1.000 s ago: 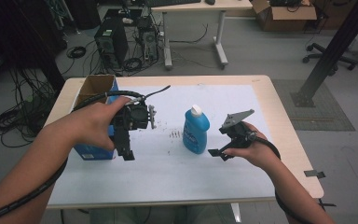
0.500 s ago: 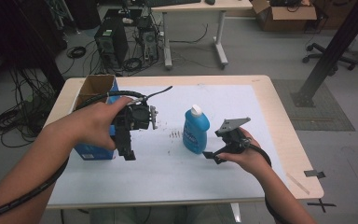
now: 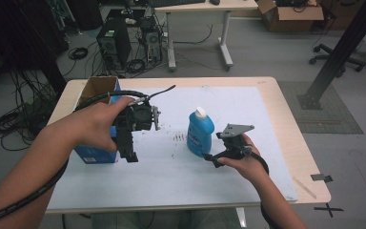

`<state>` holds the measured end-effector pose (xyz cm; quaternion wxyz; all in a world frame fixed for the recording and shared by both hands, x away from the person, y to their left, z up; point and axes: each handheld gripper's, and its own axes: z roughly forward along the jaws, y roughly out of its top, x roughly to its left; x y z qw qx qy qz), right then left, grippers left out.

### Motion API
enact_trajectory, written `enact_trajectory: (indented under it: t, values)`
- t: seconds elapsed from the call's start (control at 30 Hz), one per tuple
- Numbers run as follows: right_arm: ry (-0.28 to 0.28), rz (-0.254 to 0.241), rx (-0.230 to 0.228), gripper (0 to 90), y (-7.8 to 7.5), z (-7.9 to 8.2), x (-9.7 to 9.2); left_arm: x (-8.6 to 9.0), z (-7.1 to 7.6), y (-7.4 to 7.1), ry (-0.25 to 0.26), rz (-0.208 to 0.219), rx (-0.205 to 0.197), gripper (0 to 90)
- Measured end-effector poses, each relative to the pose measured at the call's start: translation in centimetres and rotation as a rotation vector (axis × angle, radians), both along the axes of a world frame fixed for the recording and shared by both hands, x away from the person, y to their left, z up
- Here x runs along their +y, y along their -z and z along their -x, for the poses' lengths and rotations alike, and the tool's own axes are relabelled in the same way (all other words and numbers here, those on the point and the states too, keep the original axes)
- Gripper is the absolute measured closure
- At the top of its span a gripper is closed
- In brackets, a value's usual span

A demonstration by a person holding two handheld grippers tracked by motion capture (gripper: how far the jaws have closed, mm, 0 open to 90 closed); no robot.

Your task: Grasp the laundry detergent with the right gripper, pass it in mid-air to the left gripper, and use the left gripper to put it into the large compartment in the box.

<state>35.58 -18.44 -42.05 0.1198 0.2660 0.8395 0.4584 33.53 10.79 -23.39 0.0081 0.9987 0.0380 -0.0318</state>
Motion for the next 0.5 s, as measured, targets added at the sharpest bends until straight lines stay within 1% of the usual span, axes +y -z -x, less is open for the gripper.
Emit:
enact_trajectory:
  t: [0.23, 0.37, 0.43, 0.47, 0.5]
  values:
    - [0.019, -0.053, -0.014, 0.3, 0.7, -0.3, 0.7, -0.1, 0.1, -0.1, 0.001, -0.010, 0.001, 0.1]
    - [0.024, -0.069, -0.022, 0.3, 0.9, -0.4, 1.0, -0.1, 0.1, -0.2, 0.002, -0.017, 0.000, 0.2]
    - [0.025, -0.077, -0.030, 0.2, 1.0, -0.4, 1.1, -0.1, 0.1, -0.2, 0.002, -0.017, 0.000, 0.2]
    - [0.023, -0.091, -0.050, 0.3, 1.0, -0.4, 1.3, -0.1, 0.1, -0.1, 0.000, -0.017, -0.001, 0.2]
    - [0.023, -0.091, -0.050, 0.3, 1.0, -0.4, 1.3, -0.1, 0.1, -0.1, 0.000, -0.017, -0.001, 0.2]
